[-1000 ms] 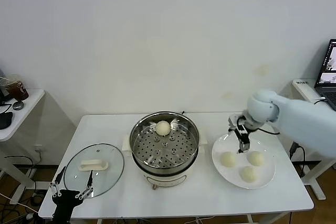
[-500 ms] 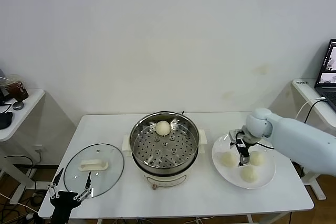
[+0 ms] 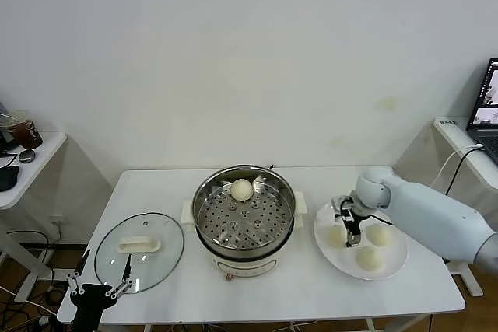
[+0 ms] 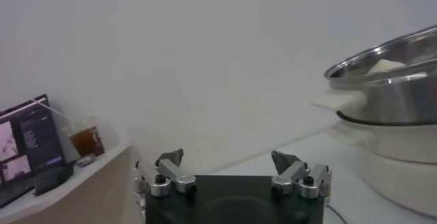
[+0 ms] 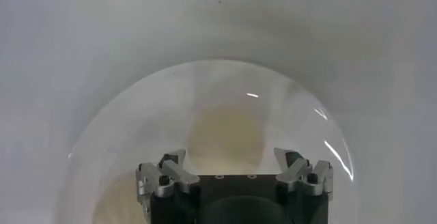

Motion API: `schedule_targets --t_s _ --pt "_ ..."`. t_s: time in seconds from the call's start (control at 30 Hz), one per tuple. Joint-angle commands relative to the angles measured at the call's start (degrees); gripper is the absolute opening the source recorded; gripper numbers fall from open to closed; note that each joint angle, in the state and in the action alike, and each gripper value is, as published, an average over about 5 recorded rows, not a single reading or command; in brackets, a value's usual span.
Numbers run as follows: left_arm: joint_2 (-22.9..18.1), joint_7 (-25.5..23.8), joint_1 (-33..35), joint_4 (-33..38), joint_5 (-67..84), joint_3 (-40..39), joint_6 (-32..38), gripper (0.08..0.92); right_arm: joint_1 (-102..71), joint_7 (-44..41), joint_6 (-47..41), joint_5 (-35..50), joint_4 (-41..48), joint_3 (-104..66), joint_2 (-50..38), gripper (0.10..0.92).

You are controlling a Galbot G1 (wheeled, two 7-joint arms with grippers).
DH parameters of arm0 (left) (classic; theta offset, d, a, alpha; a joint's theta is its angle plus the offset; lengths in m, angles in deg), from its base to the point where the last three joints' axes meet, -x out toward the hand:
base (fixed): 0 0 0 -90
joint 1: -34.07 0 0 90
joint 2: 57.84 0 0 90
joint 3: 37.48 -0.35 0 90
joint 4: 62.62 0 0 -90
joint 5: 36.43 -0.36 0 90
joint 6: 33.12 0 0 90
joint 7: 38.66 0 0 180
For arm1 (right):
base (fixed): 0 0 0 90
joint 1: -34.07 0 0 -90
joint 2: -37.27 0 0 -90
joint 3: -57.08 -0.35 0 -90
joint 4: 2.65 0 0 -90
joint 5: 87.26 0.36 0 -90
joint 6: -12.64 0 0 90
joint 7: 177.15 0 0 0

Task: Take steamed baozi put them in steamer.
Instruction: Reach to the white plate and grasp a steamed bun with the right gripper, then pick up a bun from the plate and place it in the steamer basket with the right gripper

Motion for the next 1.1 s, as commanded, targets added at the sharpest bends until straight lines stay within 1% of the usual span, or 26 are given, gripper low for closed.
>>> schedule_targets --t_s 0.03,0.13,0.23,0.47,0.63,0.77,0.87,0.97,1.1 --pt "0.0 0.0 0.0 0.0 0.0 0.0 0.0 0.823 -1.1 0.1 0.1 -0.6 1.5 -1.0 1.1 0.731" --pt "-0.1 0.1 0.0 0.0 0.0 0.0 0.0 0.823 -1.0 0.2 0.0 -0.7 1.5 -1.2 1.1 0.655" --pt "-0.1 0.1 0.0 0.0 0.0 -0.1 0.0 0.823 -1.1 0.2 0.0 -0.9 1.3 -1.3 1.0 0.6" --pt "0.1 0.1 0.0 0.2 0.0 -0.1 0.0 0.823 -0.4 -0.7 -0.2 -0.9 -0.3 -1.4 -0.3 0.519" --pt "0.1 0.1 -0.2 0.6 0.0 -0.1 -0.1 0.823 3.5 -1.7 -0.4 1.2 -5.1 -1.1 -4.4 0.44" --pt "0.5 0.0 -0.6 0.9 0.1 -0.1 -0.3 0.823 11.5 -2.5 -1.1 5.7 -10.0 1.4 -8.9 0.434" --pt "0.8 0.0 -1.0 1.0 0.3 -0.3 -0.4 0.823 21.1 -3.0 -2.0 11.2 -12.8 6.1 -10.7 0.44" --pt "1.3 -0.1 -1.6 1.0 0.4 -0.6 -0.5 0.823 33.3 -3.3 -3.6 17.7 -14.3 13.2 -9.3 0.446" --pt "2.0 -0.2 -2.8 0.9 0.7 -1.1 -0.7 0.823 46.9 -2.9 -7.9 26.8 -16.5 22.0 -4.1 0.449"
